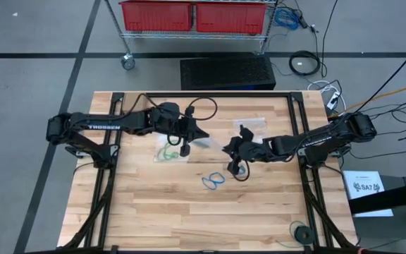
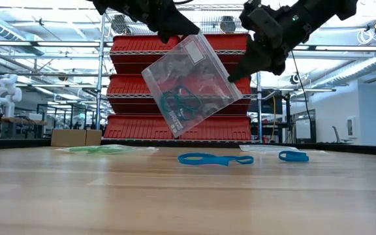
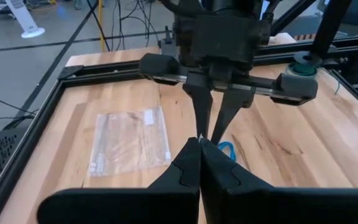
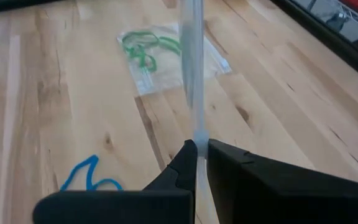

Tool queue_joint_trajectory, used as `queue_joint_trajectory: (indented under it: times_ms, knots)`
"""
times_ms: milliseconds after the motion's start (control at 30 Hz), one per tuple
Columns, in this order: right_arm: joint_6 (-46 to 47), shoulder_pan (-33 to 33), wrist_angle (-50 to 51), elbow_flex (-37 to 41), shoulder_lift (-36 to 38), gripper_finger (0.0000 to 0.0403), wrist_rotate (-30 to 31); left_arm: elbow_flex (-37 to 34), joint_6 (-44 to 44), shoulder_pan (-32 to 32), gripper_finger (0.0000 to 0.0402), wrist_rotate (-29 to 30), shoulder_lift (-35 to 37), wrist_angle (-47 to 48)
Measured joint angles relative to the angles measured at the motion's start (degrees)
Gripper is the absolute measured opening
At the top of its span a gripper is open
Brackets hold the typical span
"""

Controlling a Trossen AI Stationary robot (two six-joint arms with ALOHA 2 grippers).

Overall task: Sort rubber bands
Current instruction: Close the center transparent zip bag

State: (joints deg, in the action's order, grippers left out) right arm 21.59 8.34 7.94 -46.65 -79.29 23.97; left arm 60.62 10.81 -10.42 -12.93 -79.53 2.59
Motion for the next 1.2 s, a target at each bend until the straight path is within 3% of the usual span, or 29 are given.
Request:
queue_joint_trajectory:
  times_ms: [633,1033,1200]
  knots:
    - [3.3,0.0,5.5,0.0,0.0,0.0011,0.1,0.0,0.0,-1.3,0.0,2.1,0.0,2.9]
    - [3.3,0.0,6.0,0.1,0.0,0.0111,0.1,-3.0,0.1,-5.2,0.0,7.6,-0.3,2.8]
    - [3.2,0.0,7.7,0.1,1.1,0.0127,0.1,-3.8,0.1,-8.7,0.0,7.7,-3.9,0.7]
